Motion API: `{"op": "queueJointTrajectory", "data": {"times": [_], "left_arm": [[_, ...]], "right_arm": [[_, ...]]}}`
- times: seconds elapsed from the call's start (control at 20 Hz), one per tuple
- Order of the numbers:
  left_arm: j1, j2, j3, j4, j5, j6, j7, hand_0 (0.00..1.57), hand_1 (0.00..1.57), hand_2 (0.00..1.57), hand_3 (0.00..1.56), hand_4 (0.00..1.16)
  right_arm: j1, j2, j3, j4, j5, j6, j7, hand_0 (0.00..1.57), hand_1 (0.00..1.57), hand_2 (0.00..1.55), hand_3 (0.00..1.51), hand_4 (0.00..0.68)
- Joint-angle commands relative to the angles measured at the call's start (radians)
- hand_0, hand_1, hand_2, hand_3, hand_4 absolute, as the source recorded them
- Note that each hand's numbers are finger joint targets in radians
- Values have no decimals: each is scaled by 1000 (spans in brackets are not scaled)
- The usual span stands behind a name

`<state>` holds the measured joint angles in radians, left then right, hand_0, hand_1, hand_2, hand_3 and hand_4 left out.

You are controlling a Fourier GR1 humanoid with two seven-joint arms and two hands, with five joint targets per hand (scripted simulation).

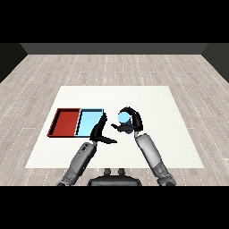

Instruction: Pick the blue can and put it in the blue box

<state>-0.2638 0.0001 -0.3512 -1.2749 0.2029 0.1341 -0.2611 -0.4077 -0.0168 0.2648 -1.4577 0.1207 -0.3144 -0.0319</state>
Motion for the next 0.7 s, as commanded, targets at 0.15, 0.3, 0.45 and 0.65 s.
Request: {"op": "queueJointTrajectory", "data": {"times": [0.15,0.3,0.45,0.65], "left_arm": [[-49,0,-15,118,52,4,-63,0,0,0,0,0],[-13,0,-72,38,74,66,-9,0,0,0,0,0],[-59,0,-115,85,119,105,-35,0,0,0,0,0],[-81,0,-67,102,93,61,-16,0,0,0,0,0]], "right_arm": [[-20,16,1,-55,-2,23,57,1488,1488,1464,1396,616],[-11,17,76,-54,-2,-43,62,1479,1479,1459,1393,605],[-15,13,39,-70,12,16,69,1469,1469,1457,1394,611],[-11,17,96,13,-11,-51,-20,1490,1490,1466,1401,609]]}}
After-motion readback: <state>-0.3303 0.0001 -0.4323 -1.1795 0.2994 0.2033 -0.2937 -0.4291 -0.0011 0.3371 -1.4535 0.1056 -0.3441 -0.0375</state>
